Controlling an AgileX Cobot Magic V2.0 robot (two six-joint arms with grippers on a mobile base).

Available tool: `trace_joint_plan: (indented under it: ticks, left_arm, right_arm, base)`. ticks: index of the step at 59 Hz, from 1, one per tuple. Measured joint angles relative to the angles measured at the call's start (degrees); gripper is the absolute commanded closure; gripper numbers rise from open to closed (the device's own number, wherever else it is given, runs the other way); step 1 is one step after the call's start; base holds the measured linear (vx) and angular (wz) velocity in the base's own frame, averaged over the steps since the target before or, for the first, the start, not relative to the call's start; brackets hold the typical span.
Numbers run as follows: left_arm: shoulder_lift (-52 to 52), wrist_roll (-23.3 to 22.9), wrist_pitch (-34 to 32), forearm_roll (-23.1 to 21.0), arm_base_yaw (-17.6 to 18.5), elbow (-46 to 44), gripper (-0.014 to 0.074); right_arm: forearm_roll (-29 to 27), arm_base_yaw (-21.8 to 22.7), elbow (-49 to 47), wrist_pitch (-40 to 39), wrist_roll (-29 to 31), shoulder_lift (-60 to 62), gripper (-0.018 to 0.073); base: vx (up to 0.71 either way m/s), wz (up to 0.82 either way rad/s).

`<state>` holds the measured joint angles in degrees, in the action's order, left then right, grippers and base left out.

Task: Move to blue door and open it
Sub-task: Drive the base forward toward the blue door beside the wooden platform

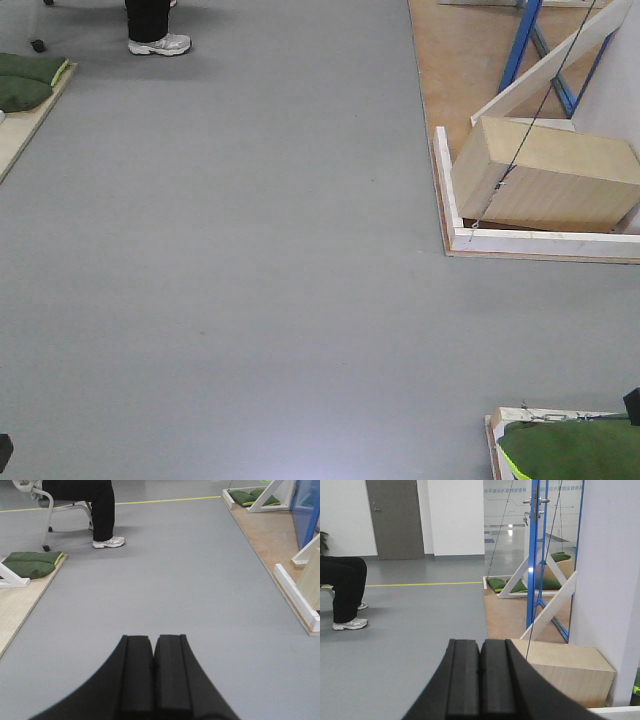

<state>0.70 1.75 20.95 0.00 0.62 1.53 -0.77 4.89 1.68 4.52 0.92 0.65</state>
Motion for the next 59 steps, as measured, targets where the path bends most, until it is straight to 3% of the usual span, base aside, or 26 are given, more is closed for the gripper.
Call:
trace_joint_plan:
  ticks: [35,50,59]
  left_arm:
    - [0.0,0.0,0.0,0.0,0.1,0.0,0.0526]
    - [0.0,0.0,0.0,0.0,4.2,0.0,0.0526]
    - [0.0,0.0,0.0,0.0,4.6,0.0,0.0526]
  right_arm:
    - [0.0,0.0,0.0,-0.1,0.0,0.0,0.0557]
    - [0.0,0.0,0.0,-0.1,0.0,0.0,0.0557]
    - [0.0,0.1,0.0,-0.1,0.0,0.0,0.0557]
  base:
    - [0.01,0.0]
    - [0.05,0.0]
    - [0.09,0.02]
